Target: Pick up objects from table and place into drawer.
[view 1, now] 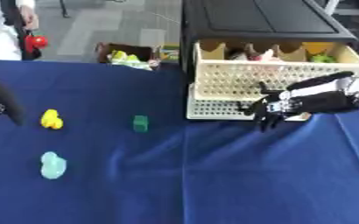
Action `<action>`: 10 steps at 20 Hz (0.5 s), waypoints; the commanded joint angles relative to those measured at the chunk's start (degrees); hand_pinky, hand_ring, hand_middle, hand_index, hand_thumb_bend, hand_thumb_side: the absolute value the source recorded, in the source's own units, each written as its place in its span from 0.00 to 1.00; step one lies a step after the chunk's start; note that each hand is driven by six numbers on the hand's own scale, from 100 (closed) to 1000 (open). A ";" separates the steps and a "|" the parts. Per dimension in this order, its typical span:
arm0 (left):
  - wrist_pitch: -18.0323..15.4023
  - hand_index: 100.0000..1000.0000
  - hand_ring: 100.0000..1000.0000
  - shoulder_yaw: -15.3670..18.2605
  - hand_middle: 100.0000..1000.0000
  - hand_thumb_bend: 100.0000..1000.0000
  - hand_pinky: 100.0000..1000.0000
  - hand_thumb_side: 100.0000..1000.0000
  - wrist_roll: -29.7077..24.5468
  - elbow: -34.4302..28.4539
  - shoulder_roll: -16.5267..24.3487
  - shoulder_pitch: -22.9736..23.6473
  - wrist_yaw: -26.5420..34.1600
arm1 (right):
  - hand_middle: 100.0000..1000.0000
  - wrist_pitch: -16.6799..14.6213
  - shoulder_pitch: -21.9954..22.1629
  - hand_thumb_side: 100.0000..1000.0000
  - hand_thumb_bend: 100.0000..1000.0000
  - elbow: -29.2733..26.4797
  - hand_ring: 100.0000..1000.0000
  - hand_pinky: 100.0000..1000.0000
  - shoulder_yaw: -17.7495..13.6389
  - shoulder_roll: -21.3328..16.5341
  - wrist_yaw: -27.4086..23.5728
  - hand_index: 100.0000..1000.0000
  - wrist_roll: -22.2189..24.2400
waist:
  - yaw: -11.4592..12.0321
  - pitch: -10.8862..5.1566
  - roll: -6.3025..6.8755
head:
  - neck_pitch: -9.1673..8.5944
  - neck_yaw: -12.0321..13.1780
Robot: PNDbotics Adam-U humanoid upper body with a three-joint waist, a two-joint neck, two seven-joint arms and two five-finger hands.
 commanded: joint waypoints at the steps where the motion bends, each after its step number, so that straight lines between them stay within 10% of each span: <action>1: -0.12 0.92 0.41 0.70 0.44 0.05 0.34 1.00 -0.35 -1.15 0.20 -0.33 -0.28 | 0.79 0.08 -1.99 1.00 0.00 2.36 0.81 0.85 -1.10 0.09 1.41 0.96 0.67 | 0.27 -0.97 0.01 | -0.84 -0.35; 10: -0.20 0.92 0.41 0.91 0.43 0.05 0.34 1.00 -0.57 -1.15 -0.26 -0.06 -0.63 | 0.78 -1.84 -5.02 1.00 0.00 11.69 0.81 0.85 -2.07 4.54 4.91 0.96 0.67 | 1.10 -0.70 0.14 | -1.36 -0.96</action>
